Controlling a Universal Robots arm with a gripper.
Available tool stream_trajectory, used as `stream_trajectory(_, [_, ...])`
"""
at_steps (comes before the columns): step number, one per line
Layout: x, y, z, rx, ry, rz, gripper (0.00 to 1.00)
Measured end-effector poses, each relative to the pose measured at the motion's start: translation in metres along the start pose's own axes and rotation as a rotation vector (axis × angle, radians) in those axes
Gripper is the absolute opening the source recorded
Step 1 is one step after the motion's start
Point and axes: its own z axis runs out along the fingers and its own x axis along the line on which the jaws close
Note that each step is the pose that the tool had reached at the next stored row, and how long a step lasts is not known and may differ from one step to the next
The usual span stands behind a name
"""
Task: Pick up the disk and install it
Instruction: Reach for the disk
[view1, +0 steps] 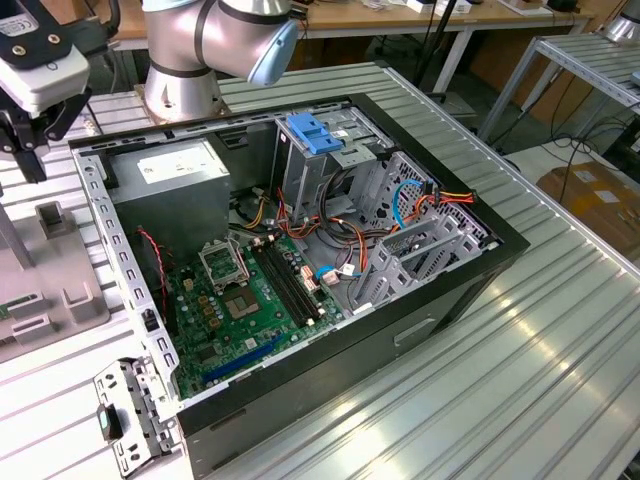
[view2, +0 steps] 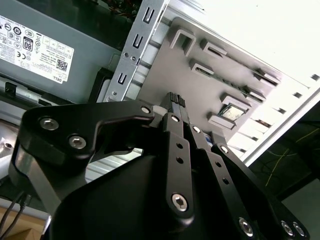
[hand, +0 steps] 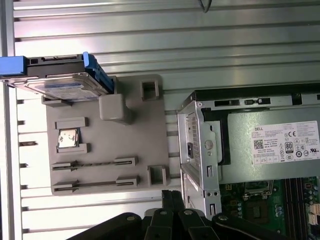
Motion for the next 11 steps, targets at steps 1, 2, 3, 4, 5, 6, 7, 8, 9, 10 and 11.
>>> stream_trajectory(1, [0.0008, -0.0001, 0.0000, 0.0001, 0.0000, 0.000, 0.11])
stream_trajectory(2, [0.0015, -0.0001, 0.0001, 0.0000, 0.0000, 0.000, 0.11])
stream_trajectory(3, [0.0022, -0.0001, 0.0001, 0.0000, 0.0000, 0.000, 0.11])
stream_trajectory(4, [0.0028, -0.0002, 0.0001, 0.0000, 0.0000, 0.000, 0.11])
stream_trajectory(5, [0.0035, -0.0003, 0.0001, 0.0000, -0.0001, 0.000, 0.11])
stream_trajectory(6, [0.0045, -0.0003, 0.0001, 0.0001, 0.0000, 0.000, 0.11])
stream_trajectory(7, [0.0051, -0.0004, 0.0002, 0.0000, -0.0001, 0.000, 0.11])
stream_trajectory(8, [0.0062, -0.0005, 0.0002, 0.0000, 0.0000, 0.000, 0.11])
stream_trajectory(9, [0.0071, -0.0005, 0.0002, 0.0000, -0.0001, 0.000, 0.11])
stream_trajectory(10, [0.0080, -0.0006, 0.0002, 0.0000, 0.0000, 0.000, 0.11])
stream_trajectory(11, [0.0088, -0.0007, 0.0003, 0.0000, 0.0000, 0.000, 0.11])
